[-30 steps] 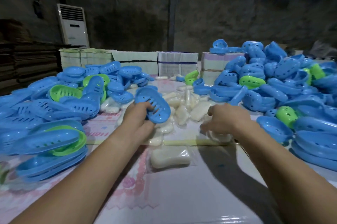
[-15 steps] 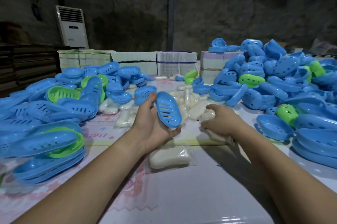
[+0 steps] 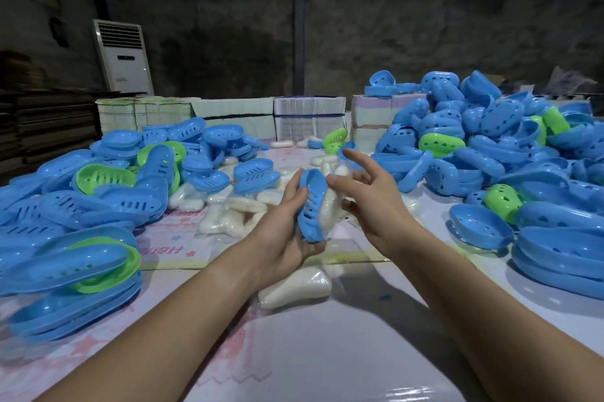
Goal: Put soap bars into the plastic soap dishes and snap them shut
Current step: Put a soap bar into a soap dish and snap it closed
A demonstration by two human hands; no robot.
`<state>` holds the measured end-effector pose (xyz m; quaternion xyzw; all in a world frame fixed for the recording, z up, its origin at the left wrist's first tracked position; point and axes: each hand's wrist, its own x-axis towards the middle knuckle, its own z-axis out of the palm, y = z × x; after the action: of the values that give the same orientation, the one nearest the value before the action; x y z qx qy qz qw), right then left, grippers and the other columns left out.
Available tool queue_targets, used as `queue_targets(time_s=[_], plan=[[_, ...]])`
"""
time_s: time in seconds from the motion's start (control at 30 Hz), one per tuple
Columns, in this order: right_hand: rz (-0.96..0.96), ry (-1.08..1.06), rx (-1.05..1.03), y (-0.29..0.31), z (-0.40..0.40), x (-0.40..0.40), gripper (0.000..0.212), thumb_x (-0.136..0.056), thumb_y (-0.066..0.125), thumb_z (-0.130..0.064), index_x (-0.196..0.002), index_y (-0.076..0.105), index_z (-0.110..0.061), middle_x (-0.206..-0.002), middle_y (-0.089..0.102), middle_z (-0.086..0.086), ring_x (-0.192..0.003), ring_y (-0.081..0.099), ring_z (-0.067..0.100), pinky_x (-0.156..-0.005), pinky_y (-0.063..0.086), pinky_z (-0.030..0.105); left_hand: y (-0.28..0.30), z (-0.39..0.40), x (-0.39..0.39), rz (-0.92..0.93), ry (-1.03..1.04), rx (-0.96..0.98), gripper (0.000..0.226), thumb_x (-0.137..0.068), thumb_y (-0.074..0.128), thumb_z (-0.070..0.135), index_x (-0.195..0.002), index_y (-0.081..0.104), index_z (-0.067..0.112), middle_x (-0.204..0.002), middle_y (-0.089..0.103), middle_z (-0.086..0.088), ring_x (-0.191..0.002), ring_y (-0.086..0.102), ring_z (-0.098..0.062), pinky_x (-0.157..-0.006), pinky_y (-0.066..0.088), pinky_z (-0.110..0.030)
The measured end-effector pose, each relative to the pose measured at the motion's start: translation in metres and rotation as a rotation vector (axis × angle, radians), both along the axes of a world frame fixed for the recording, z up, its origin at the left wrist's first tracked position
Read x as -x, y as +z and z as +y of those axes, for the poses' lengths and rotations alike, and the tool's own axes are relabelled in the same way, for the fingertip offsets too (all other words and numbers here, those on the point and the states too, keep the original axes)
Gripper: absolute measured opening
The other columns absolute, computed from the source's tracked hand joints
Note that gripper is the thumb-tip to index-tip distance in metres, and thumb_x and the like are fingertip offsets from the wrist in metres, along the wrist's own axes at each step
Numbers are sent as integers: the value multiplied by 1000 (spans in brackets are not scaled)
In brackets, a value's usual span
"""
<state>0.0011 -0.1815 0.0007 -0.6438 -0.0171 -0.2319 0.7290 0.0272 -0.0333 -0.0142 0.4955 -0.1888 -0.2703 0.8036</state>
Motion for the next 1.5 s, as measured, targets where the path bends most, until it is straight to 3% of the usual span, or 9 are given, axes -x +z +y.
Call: queue_targets(time_s=[0.17,0.3,0.4,0.53,0.67,0.87,1.1,1.3,1.5], plan=[[-27,-58,189,-4,14,6,54,-86,76,-21,-135,56,-33,-120,55,0,-94,69,13,-73,56,21,-3,-5,2,-49,-56,-63,44,-109,35,39,-147,32,60,-125,71,7,-105,52,-24,-76,46,-37],[-100,-224,278,-4,18,9,44,-87,74,-23,-127,59,-35,-126,53,-2,-104,66,17,-87,56,31,1,-3,1,44,-64,26,40,-106,42,40,-144,42,52,-121,74,-2,-100,64,-30,-74,56,-40],[-140,-178,334,-3,18,12,35,-87,71,-11,-116,66,-30,-123,58,-3,-104,63,12,-87,54,26,4,3,-2,155,-28,147,39,-104,46,38,-143,50,37,-122,73,-9,-99,74,-30,-78,62,-45],[-86,-129,565,-10,22,15,22,-88,68,-10,-103,70,-27,-105,65,-9,-97,62,5,-85,50,17,1,6,-2,242,-67,109,46,-105,45,37,-146,49,16,-132,67,-17,-122,65,-32,-100,54,-49],[-71,-313,715,1,3,25,19,-88,69,-20,-105,70,-29,-105,59,-12,-98,58,8,-89,51,28,-1,4,-5,257,-54,148,39,-107,45,23,-145,48,21,-132,65,-21,-115,67,-41,-78,63,-51],[604,-670,1466,17,-59,76,50,-85,58,-37,-133,48,-32,-133,44,5,-126,35,35,-98,34,51,-5,3,-2,241,-51,107,38,-105,48,24,-143,51,22,-131,63,-21,-96,71,-49,-60,62,-44],[1006,-794,1456,-7,-101,131,52,-92,47,-40,-142,35,-31,-147,30,8,-139,18,41,-99,20,78,-5,2,-4,253,-48,85,39,-105,48,25,-143,50,18,-128,66,-22,-96,72,-48,-61,63,-45],[724,-861,1383,-19,-117,117,55,-85,58,-16,-138,45,-24,-145,34,10,-140,17,41,-91,47,50,-5,4,-7,254,-51,85,42,-105,48,27,-146,49,20,-133,63,-23,-96,72,-47,-61,63,-44],[527,-757,1427,-21,-124,87,54,-85,65,-10,-136,53,-24,-136,45,5,-130,34,33,-89,48,43,-4,4,-2,250,-56,90,41,-105,47,26,-145,50,18,-128,66,-24,-95,72,-48,-62,63,-45]])
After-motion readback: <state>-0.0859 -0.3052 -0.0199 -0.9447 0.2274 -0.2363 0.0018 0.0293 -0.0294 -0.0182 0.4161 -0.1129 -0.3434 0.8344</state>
